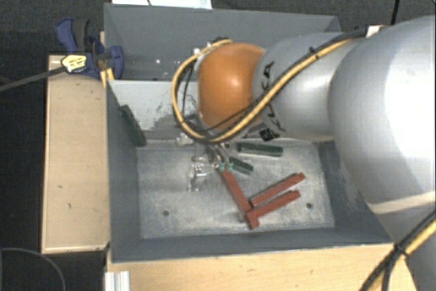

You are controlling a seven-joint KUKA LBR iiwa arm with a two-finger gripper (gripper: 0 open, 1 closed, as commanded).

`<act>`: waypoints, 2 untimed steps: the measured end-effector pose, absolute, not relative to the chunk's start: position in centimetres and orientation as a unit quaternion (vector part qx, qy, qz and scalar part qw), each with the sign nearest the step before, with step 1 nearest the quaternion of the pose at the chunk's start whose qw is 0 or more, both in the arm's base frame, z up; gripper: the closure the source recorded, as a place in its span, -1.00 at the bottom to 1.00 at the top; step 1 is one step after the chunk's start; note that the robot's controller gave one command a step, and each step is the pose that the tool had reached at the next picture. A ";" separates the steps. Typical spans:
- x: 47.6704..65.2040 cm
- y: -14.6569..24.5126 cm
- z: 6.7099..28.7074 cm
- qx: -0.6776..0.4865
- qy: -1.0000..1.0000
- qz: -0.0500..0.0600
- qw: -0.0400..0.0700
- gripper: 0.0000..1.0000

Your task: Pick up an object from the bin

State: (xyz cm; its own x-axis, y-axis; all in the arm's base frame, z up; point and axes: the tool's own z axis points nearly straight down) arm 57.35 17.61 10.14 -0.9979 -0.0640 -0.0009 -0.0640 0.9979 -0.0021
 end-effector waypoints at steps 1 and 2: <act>57.0 14.6 15.2 -0.079 0.997 0.000 -0.001 -1.00; 57.7 12.9 14.5 -0.081 0.997 0.001 0.009 -1.00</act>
Offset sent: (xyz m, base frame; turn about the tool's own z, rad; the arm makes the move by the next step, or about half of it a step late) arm -0.0008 -0.0600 -0.0218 -0.0903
